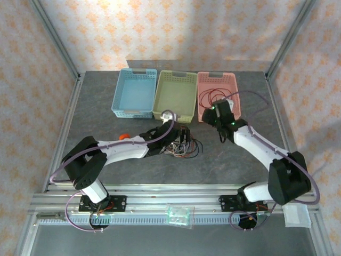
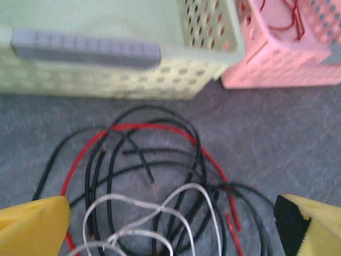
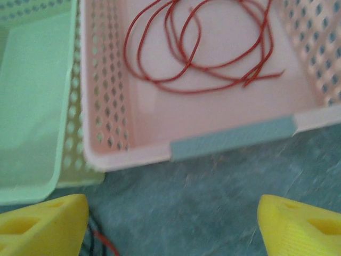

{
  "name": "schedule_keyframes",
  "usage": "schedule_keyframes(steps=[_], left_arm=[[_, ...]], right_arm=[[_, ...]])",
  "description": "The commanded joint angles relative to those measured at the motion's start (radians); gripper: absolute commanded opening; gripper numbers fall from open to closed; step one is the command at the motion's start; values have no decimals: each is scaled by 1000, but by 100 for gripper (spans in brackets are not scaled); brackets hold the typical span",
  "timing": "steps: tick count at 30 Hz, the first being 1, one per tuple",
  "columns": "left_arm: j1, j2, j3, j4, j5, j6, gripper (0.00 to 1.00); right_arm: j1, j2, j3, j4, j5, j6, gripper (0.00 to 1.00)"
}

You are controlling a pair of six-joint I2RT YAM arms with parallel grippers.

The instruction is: Untangle the cables

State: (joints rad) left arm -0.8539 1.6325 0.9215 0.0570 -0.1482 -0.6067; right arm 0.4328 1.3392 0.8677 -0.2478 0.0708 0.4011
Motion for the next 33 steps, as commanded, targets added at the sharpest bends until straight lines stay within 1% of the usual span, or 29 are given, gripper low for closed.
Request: schedule_keyframes(steps=[1,4,6,9,11,14,16,19,22,27,33], left_arm=[[-29,-71,-64,28,-69,-73,99],[-40,-134,-145,47,-76,-108,99],[-46,-182,-198,51,-83,-138,99],[-53,-265,-297,106,-84,-178,99],[-54,-311,-354,134,-82,-205,100],[-52,-354,-409,158,-72,-235,99],[-53,-371,-449,211,-47,-261,100],[-53,-372,-484,282,-4,-290,99],[-53,-359,-490,308,6,-305,99],[-49,-344,-485,334,7,-304,100],[-25,-343,-499,358,28,-311,99]], right_arm=[[70,-72,-43,-8,52,83,78],[129,-101,-88,-10,30,127,72],[161,-109,-109,-12,8,144,70],[204,-110,-131,-11,-11,157,64],[229,-106,-138,-5,-19,159,58],[268,-91,-140,22,-37,149,49],[285,-68,-136,38,-44,144,43],[309,-16,-114,42,-47,127,38],[338,27,-95,54,-27,112,35],[360,93,-65,74,-31,105,35],[367,109,-66,136,-80,90,36]])
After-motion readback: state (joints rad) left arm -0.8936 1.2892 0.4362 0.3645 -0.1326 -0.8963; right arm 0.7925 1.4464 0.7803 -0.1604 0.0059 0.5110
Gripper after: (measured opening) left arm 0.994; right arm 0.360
